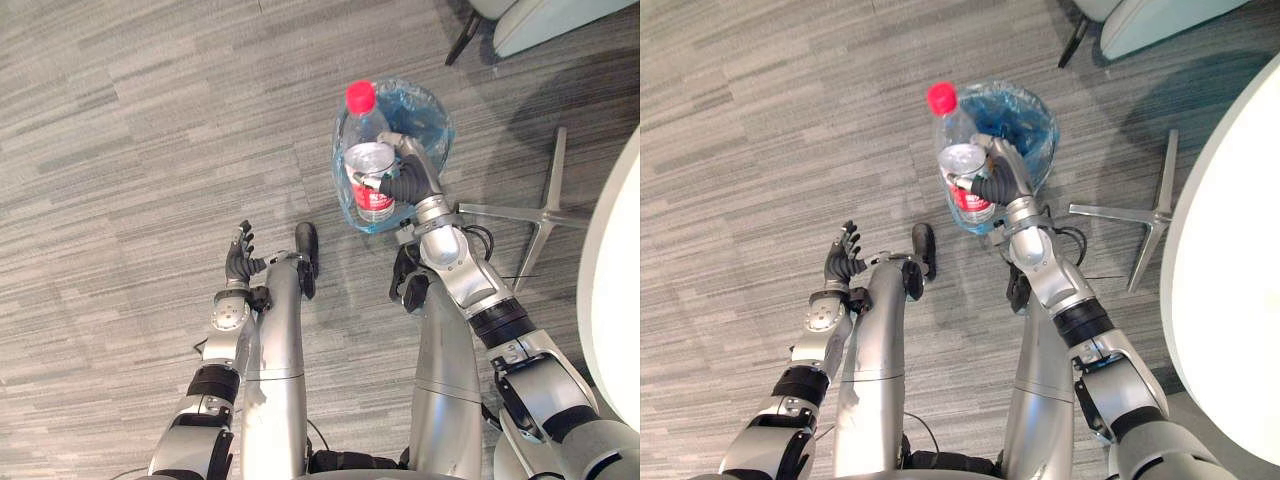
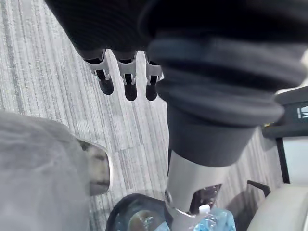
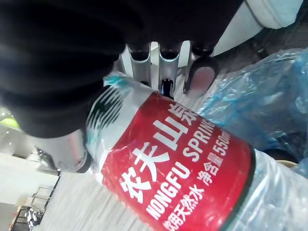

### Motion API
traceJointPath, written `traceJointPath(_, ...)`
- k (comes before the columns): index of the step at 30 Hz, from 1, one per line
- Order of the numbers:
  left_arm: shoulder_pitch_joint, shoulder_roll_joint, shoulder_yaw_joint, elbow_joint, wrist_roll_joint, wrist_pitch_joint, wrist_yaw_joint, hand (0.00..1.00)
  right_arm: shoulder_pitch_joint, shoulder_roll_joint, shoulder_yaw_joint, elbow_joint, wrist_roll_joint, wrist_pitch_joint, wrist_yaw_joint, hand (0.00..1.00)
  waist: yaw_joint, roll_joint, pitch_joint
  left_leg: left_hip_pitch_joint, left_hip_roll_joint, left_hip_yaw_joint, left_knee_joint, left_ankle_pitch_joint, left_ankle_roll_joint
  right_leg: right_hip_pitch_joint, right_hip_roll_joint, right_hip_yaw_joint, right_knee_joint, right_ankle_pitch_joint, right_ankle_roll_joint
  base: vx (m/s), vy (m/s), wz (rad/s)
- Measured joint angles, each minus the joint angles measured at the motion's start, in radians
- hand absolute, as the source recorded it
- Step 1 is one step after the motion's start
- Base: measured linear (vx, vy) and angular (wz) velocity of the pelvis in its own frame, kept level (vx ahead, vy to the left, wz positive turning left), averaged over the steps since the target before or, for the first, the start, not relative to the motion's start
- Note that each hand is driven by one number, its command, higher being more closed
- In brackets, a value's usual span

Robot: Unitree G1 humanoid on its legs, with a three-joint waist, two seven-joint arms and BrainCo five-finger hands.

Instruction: Gather rubbish on tea table into small bin, then transfer packed bag to large trash can.

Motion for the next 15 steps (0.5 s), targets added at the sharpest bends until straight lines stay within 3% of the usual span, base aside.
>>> traceJointPath(15,0.0,0.011,-0.001,-0.063,-0.027,-0.011,0.0,0.0,-0.15,-0.015,-0.081,0.103,0.078,0.018,-0.044,1.0,0.002,0.0,0.0,-0.069,0.004,0.003,0.012,0.005,0.005,-0.074,-0.005,-0.001,0.016,-0.001,-0.003,0.0,0.002,0.0)
